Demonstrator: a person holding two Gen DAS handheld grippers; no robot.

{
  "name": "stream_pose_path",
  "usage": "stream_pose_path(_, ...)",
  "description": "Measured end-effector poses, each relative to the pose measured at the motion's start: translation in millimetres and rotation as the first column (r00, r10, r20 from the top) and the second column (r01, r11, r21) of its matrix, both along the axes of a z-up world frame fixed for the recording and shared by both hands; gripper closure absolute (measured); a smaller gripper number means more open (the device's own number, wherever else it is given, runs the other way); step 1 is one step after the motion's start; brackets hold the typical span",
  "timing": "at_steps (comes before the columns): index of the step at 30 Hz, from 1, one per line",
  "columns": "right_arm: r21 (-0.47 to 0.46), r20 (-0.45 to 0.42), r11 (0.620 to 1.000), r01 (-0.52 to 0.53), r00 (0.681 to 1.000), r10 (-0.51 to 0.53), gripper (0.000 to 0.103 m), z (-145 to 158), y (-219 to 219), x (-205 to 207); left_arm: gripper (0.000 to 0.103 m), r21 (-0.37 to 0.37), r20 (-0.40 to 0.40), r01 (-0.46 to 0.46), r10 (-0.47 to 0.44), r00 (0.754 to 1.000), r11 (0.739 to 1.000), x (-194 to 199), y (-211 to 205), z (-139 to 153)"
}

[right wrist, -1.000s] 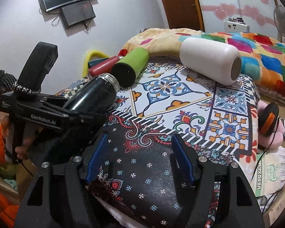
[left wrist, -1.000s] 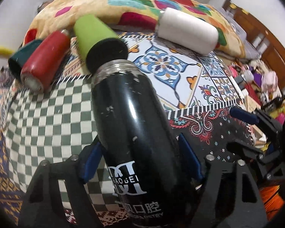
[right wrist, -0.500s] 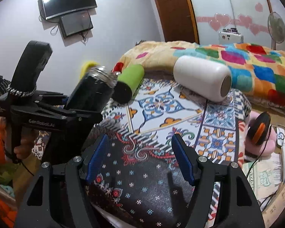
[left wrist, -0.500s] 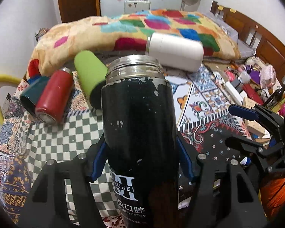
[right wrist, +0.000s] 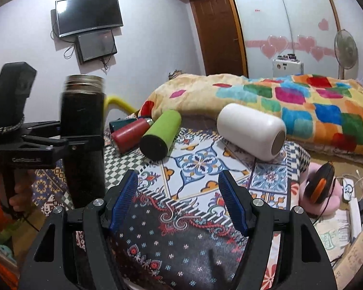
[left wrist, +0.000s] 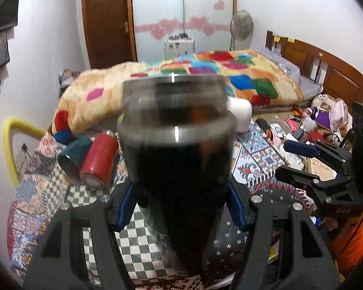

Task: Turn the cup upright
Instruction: 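Rotate the black thermos upright with the left gripper and lower it onto the bed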

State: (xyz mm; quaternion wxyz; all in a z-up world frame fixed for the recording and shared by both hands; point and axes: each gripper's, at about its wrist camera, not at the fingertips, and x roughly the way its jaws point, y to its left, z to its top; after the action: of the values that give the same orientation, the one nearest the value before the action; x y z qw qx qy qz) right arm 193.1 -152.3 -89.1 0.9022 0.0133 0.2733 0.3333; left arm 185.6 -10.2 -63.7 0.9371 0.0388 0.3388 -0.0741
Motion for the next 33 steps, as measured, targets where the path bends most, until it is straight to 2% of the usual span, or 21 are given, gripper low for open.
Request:
stream_pose_path(11,0.007,0.056,0.999,0.05,0.997,-0.05,0.033,13.8,-2.2,1.3,0.039,-0.033,0.072,0.02,-0.017,0.997,0.999,16.1,-7.5,8.6)
stream_pose_path(16,-0.005,0.056,0.999,0.052,0.997,-0.052,0.032,11.9,-1.2,1.1,0.039,-0.033,0.071,0.03,-0.028,0.997,0.999,23.7,-12.7,3.0)
stream_pose_path(24,-0.019,0.067,0.998,0.053,0.996,-0.052,0.032,12.1,0.2,-2.7,0.039,-0.043,0.027,0.03,-0.029,0.999,0.999,33.3,-17.8,-13.4)
stream_pose_path(33,-0.023,0.053,0.998,0.052,0.997,-0.05,0.03,6.7,4.1,-1.7,0.039,-0.042,0.042,0.02,-0.019,0.999,0.999,33.1,-16.3,-16.1)
